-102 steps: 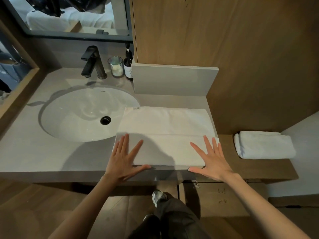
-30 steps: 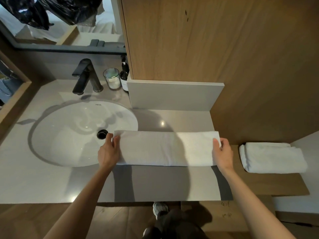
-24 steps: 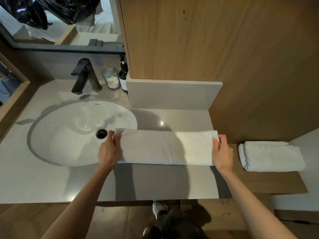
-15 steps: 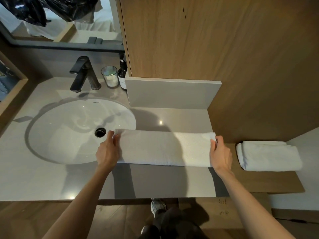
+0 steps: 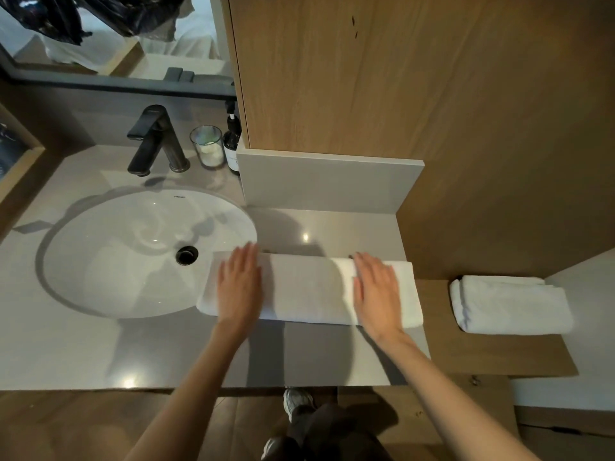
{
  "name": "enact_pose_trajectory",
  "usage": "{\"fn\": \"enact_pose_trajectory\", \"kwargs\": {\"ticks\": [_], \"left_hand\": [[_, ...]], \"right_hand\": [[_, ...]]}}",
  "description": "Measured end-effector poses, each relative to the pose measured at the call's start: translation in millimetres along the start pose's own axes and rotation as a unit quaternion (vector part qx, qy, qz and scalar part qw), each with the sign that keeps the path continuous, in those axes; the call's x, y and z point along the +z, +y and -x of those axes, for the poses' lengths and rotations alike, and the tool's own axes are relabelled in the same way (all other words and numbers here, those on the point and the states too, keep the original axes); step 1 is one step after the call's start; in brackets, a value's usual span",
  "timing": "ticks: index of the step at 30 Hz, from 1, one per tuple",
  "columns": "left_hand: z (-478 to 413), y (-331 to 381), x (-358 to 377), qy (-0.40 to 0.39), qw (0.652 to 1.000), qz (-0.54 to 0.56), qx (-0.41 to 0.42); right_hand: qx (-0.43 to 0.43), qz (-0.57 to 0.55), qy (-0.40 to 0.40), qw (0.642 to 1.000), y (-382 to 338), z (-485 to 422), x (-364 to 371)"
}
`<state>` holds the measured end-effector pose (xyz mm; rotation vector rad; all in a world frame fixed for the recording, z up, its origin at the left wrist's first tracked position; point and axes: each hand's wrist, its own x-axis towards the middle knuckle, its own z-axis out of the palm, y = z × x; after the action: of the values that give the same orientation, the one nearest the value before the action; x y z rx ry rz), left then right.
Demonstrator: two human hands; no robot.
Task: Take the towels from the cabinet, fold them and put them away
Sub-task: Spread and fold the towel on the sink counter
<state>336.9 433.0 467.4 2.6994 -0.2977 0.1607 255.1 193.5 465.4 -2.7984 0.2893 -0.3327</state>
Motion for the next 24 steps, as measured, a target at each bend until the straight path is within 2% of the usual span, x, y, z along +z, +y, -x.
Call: {"fn": "enact_pose_trajectory", "kwargs": {"ticks": [2, 5, 12, 15, 21, 24], "left_hand": [[5, 33, 16, -0.066, 0.996, 0.003, 0.059], [12, 55, 32, -0.143, 0.986, -0.059, 0.063], [14, 17, 21, -0.136, 0.984, -0.091, 0.074], [18, -2, 12, -0.120, 0.988, -0.074, 0.057], [22, -32, 5, -0.092, 0.992, -0.085, 0.015], [27, -37, 1, -0.082, 0.993, -0.082, -0.008]], "right_hand": [[-0.033, -0.024, -0.036, 0.999, -28, -2, 22], [-0.034, 0.006, -0.065, 0.997, -50, -7, 45], [-0.048, 0.088, -0.115, 0.988, -12, -4, 27], [-0.025, 0.100, -0.137, 0.985, 11, -2, 16], [0.014, 0.114, -0.129, 0.985, 42, 8, 4], [0.062, 0.130, -0.121, 0.982, 44, 12, -1]]}}
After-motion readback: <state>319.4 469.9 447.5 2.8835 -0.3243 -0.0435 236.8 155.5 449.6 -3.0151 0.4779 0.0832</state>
